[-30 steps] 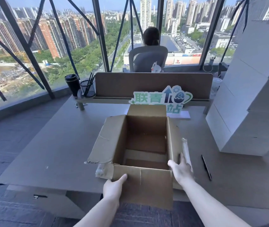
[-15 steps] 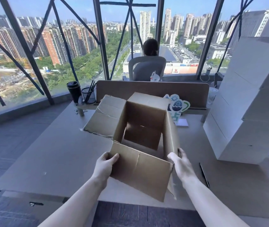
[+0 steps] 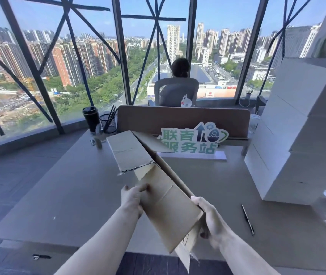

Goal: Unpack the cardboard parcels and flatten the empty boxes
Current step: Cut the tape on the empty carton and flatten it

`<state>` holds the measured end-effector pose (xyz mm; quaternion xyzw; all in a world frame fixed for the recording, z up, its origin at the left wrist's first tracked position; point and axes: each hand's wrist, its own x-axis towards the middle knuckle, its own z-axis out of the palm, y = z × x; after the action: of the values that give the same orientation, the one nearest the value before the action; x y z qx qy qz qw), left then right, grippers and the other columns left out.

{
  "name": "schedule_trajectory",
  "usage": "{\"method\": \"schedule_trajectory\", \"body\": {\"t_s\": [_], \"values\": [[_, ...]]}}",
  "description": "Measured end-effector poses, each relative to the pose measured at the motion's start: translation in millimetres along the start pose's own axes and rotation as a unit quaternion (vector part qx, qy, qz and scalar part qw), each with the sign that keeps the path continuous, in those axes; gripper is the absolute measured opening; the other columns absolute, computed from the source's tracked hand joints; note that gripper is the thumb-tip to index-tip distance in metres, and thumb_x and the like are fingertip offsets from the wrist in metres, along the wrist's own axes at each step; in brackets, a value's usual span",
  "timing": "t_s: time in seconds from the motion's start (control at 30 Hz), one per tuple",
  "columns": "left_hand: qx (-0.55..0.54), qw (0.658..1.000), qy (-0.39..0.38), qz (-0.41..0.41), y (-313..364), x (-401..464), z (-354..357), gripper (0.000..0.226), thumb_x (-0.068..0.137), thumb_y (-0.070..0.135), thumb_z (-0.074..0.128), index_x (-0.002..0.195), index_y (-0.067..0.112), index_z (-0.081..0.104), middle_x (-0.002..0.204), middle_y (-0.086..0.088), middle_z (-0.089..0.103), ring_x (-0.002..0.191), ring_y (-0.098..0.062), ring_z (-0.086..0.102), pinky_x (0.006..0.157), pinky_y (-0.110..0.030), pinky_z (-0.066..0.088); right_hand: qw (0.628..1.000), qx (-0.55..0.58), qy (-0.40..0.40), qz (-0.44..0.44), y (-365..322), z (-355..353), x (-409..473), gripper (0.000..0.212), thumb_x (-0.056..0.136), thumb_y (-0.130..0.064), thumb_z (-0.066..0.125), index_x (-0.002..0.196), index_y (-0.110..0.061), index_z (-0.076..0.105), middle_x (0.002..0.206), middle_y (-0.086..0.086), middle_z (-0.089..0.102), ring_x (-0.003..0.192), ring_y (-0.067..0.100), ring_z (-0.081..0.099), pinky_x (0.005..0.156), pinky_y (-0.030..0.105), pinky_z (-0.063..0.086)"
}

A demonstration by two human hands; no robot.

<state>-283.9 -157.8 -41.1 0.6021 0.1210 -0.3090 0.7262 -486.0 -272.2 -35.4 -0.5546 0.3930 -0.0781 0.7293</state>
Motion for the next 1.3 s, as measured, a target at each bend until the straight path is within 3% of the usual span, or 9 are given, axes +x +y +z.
{"method": "schedule_trajectory", "body": {"t_s": [0.17, 0.33, 0.43, 0.53, 0.7, 0.8, 1.03, 1.23, 1.3], "values": [[-0.065, 0.987, -0.119, -0.084, -20, -14, 0, 0.028, 0.091, 0.007, 0.062, 0.119, 0.011, 0.057, 0.109, -0.012, 0.07, 0.08, -0.026, 0.066, 0.068, -0.036, 0.058, 1.0, 0.01, 0.008, -0.019, 2, 9, -3, 0.042, 0.087, -0.061, 0.051, 0.063, -0.031, 0.067, 0.059, -0.013, 0.058, 0.058, 0.009, 0.046, 0.063, 0.029, 0.027], [-0.105, 0.977, -0.161, -0.094, -18, -15, 1, 0.028, 0.096, 0.003, 0.054, 0.121, 0.016, 0.05, 0.096, -0.01, 0.068, 0.08, -0.025, 0.064, 0.07, -0.042, 0.059, 0.999, 0.032, -0.031, 0.019, -7, 9, -4, 0.056, 0.09, -0.067, 0.044, 0.058, -0.029, 0.07, 0.055, -0.008, 0.059, 0.044, 0.006, 0.049, 0.059, 0.029, 0.025], [-0.093, 0.976, -0.169, -0.104, -13, -13, -3, 0.02, 0.097, 0.003, 0.053, 0.114, 0.014, 0.053, 0.092, -0.011, 0.07, 0.075, -0.025, 0.067, 0.057, -0.039, 0.061, 0.998, 0.03, -0.033, 0.037, -15, 7, -4, 0.029, 0.084, -0.059, 0.061, 0.089, -0.032, 0.067, 0.059, -0.008, 0.054, 0.054, 0.012, 0.043, 0.054, 0.028, 0.024], [-0.079, 0.975, -0.186, -0.091, 0, -18, -5, 0.018, 0.096, 0.003, 0.054, 0.111, 0.013, 0.055, 0.085, -0.01, 0.072, 0.066, -0.023, 0.071, 0.056, -0.038, 0.06, 0.991, 0.125, -0.022, 0.036, -24, -4, 3, 0.046, 0.074, -0.027, 0.075, 0.115, -0.032, 0.055, 0.064, -0.002, 0.059, 0.049, 0.015, 0.05, 0.043, 0.022, 0.036], [-0.027, 0.978, -0.206, -0.035, 34, -23, 5, 0.025, 0.097, 0.016, 0.054, 0.121, 0.008, 0.055, 0.079, -0.011, 0.073, 0.062, -0.025, 0.071, 0.051, -0.035, 0.058, 0.957, 0.285, -0.049, -0.01, -69, -20, 3, 0.02, 0.077, -0.003, 0.061, 0.094, -0.014, 0.057, 0.068, 0.001, 0.068, 0.047, 0.009, 0.062, 0.045, 0.021, 0.052], [0.008, 0.98, -0.193, -0.038, 53, -31, 14, 0.023, 0.1, 0.024, 0.05, 0.102, 0.004, 0.061, 0.06, -0.009, 0.069, 0.045, -0.02, 0.066, 0.037, -0.022, 0.049, 0.955, 0.289, -0.05, -0.045, -97, -27, -5, 0.012, 0.092, -0.001, 0.051, 0.092, -0.008, 0.061, 0.069, 0.003, 0.067, 0.052, 0.01, 0.062, 0.05, 0.02, 0.054], [0.081, 0.977, -0.194, 0.02, 84, -36, 34, 0.022, 0.097, 0.016, 0.049, 0.081, 0.005, 0.06, 0.05, -0.008, 0.063, 0.039, -0.021, 0.06, 0.039, -0.02, 0.047, 0.985, 0.038, -0.068, -0.152, -142, -39, -30, 0.04, 0.085, -0.002, 0.047, 0.119, -0.013, 0.065, 0.095, 0.007, 0.068, 0.072, 0.021, 0.059, 0.05, 0.025, 0.045], [0.093, 0.955, -0.278, -0.048, 59, -45, 48, 0.053, 0.1, 0.045, 0.038, 0.103, 0.003, 0.069, 0.092, -0.019, 0.073, 0.073, -0.031, 0.071, 0.075, -0.037, 0.05, 0.95, -0.233, -0.02, -0.205, -141, 6, -42, 0.056, 0.069, -0.008, 0.063, 0.122, -0.027, 0.066, 0.082, -0.008, 0.068, 0.068, 0.007, 0.057, 0.058, 0.019, 0.041], [0.095, 0.947, -0.298, -0.077, 51, -47, 48, 0.063, 0.098, 0.055, 0.038, 0.106, 0.001, 0.071, 0.102, -0.021, 0.072, 0.082, -0.032, 0.072, 0.084, -0.041, 0.049, 0.93, -0.297, -0.008, -0.217, -127, 24, -38, 0.069, 0.065, -0.02, 0.063, 0.134, -0.028, 0.059, 0.096, -0.014, 0.07, 0.084, 0.003, 0.061, 0.074, 0.02, 0.048]]}}
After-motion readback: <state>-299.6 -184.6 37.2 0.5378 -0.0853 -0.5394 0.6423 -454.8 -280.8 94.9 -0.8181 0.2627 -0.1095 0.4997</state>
